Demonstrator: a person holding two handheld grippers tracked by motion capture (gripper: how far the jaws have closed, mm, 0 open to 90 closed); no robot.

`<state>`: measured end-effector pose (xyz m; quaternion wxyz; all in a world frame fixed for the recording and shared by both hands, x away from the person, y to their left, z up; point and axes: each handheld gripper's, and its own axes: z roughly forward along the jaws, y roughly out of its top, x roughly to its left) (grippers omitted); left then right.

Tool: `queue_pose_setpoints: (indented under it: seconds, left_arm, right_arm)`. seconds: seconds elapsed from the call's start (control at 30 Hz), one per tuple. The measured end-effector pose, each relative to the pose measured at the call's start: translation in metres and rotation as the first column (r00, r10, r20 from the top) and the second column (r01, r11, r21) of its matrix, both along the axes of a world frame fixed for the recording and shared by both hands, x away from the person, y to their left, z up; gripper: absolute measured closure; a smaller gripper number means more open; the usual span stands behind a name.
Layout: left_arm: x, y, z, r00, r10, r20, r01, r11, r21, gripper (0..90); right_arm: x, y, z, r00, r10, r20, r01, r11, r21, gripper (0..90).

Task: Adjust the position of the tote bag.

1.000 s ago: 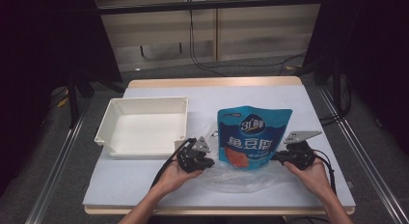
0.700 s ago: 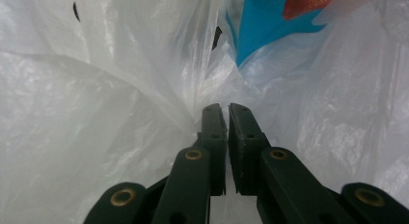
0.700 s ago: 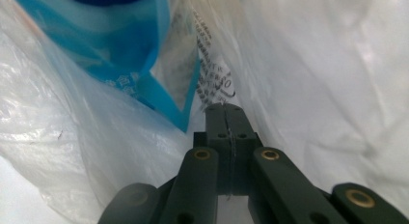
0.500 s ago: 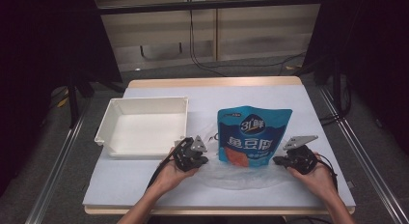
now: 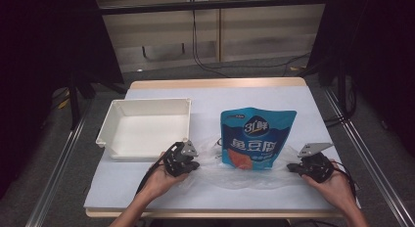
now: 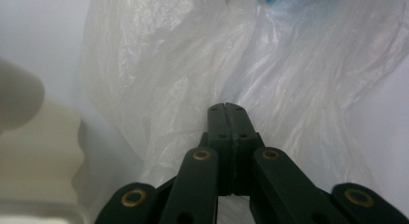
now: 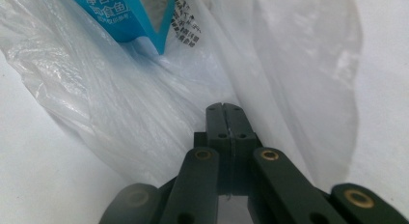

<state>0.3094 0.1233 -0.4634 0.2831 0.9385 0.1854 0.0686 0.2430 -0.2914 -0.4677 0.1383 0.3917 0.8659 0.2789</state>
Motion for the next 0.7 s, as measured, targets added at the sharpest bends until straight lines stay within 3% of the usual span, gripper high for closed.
queue_pose_setpoints:
  seconds: [0.07,0.1,0.17,0.23,0.27,0.3,0.33,0.47,0.5,0.6,0.63,0.67,0.7]
  left_arm:
    - [-0.001,0.004,-0.001,1.0,0.003,0.006,-0.003,1.0,-0.003,90.0]
    - [-0.001,0.007,0.0,0.9999,0.0,-0.012,-0.001,0.9999,-0.011,90.0]
    - [0.001,0.01,-0.001,0.9998,0.0,-0.018,0.0,0.9997,-0.024,90.0]
    - [-0.001,0.012,-0.001,1.0,-0.006,-0.006,0.005,0.9999,-0.014,90.0]
    - [-0.001,0.012,-0.001,0.9999,0.001,-0.016,-0.002,0.9994,-0.034,90.0]
    - [0.001,0.013,-0.001,0.9996,0.003,-0.027,-0.004,0.9995,-0.031,90.0]
    - [0.001,0.014,-0.001,0.999,0.016,-0.043,-0.018,0.9988,-0.046,90.0]
    - [0.003,0.015,-0.001,0.9983,0.018,-0.056,-0.022,0.9982,-0.056,90.0]
    - [0.005,0.016,0.0,0.9987,-0.011,-0.05,0.009,0.9992,-0.038,90.0]
    - [0.005,0.016,0.003,0.9988,-0.039,-0.031,0.037,0.9973,-0.063,90.0]
    - [0.003,0.014,0.003,0.9991,0.002,-0.041,-0.006,0.9956,-0.094,90.0]
    - [0.006,0.015,0.005,0.9988,-0.041,-0.028,0.039,0.9969,-0.068,90.0]
    - [0.007,0.015,0.005,0.9987,-0.047,-0.019,0.046,0.9963,-0.073,89.5]
  right_arm:
    - [-0.002,0.002,0.001,1.0,-0.009,0.0,0.009,1.0,-0.028,90.0]
    - [-0.002,0.002,0.001,1.0,-0.007,0.003,0.008,1.0,-0.028,90.0]
    - [0.0,-0.003,0.0,1.0,-0.007,0.006,0.007,1.0,0.001,90.0]
    - [0.0,-0.008,0.0,0.9995,-0.027,0.017,0.027,1.0,-0.009,90.0]
    - [0.0,-0.01,0.0,0.9992,-0.038,0.014,0.038,0.999,-0.003,90.0]
    - [-0.001,-0.01,0.0,0.998,-0.053,0.034,0.054,0.998,-0.042,90.0]
    - [-0.001,-0.009,0.001,0.9979,-0.053,0.036,0.055,0.997,-0.05,90.0]
    - [0.001,-0.011,0.0,0.9981,-0.05,0.035,0.05,0.999,-0.02,90.0]
    - [0.002,-0.011,0.0,0.9986,-0.04,0.034,0.041,0.999,-0.004,90.0]
    - [0.003,-0.011,0.005,0.9986,-0.034,0.04,0.031,0.997,0.072,90.0]
    - [0.004,-0.01,0.008,0.9982,-0.03,0.052,0.026,0.996,0.088,90.0]
    - [0.004,-0.01,0.011,0.9978,-0.038,0.055,0.032,0.993,0.112,90.0]
    - [0.006,-0.009,0.012,0.9976,-0.032,0.061,0.023,0.991,0.131,90.0]
